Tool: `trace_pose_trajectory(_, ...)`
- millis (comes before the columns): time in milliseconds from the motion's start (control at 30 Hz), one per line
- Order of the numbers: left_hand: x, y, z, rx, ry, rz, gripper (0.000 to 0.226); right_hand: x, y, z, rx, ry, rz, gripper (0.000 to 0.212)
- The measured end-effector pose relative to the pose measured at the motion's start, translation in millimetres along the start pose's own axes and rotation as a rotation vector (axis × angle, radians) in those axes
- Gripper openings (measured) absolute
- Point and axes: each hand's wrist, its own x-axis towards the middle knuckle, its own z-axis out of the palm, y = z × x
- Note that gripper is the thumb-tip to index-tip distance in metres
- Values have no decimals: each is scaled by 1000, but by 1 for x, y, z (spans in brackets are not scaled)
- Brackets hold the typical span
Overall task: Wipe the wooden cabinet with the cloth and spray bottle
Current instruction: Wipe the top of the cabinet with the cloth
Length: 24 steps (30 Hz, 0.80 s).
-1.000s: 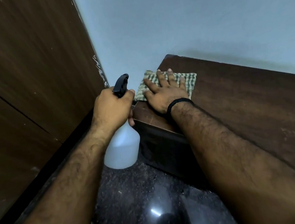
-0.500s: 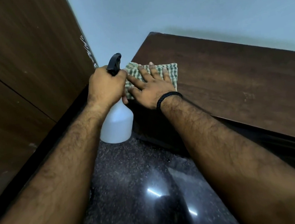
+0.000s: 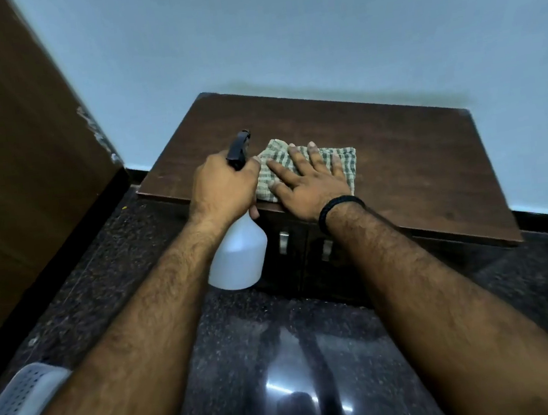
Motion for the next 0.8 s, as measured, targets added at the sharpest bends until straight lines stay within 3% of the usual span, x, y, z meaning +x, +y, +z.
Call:
trace_pose_trajectory(467, -46, 73, 112, -83, -264, 102, 31, -102, 157, -16, 22, 86, 363, 59)
trace_pose_trajectory(800, -26, 90, 115, -104, -300, 166, 34, -94, 167, -19, 20, 103, 482, 59)
